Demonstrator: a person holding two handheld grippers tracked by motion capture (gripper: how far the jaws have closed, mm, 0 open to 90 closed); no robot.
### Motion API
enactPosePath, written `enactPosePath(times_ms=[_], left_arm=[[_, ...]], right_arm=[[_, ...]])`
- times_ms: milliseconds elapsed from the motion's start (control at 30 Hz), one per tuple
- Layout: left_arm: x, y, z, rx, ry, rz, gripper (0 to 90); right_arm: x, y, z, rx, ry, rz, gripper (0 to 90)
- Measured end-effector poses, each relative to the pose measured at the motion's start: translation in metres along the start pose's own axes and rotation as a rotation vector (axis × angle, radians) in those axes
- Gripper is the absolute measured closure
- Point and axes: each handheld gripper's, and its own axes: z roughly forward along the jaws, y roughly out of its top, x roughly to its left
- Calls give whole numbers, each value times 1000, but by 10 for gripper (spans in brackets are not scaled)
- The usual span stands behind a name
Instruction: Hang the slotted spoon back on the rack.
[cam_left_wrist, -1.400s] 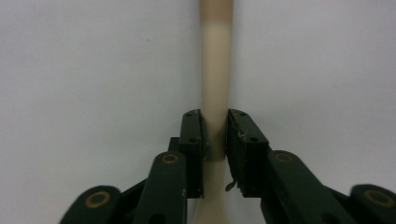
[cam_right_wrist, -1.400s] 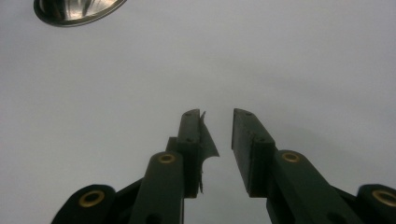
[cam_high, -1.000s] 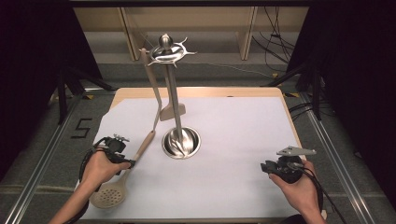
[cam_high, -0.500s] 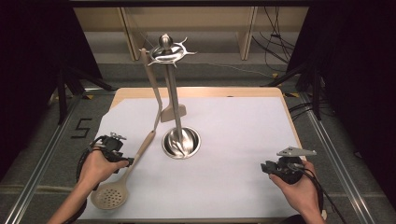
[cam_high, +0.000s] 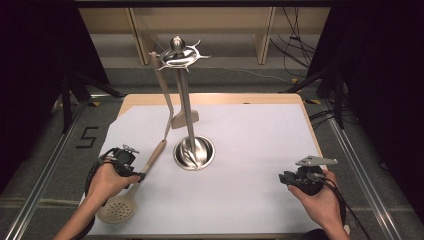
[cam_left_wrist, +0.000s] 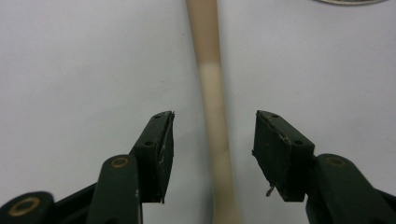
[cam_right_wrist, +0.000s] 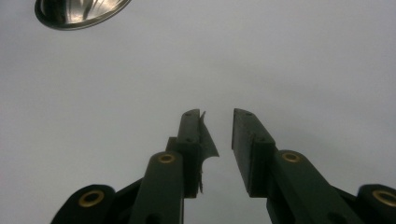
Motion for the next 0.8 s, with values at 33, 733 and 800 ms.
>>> enactPosePath(times_ms=[33,733,800], left_arm=[[0,0,1,5,-8,6,467],[-1,1,10,114,-23,52,541],[-1,2,12,121,-28,65,562]], right_arm=[[-2,-1,1,-6,-6,-28,731],[7,-1,1,12,-3,-26,733],[7,-1,1,14,1,-16,732]])
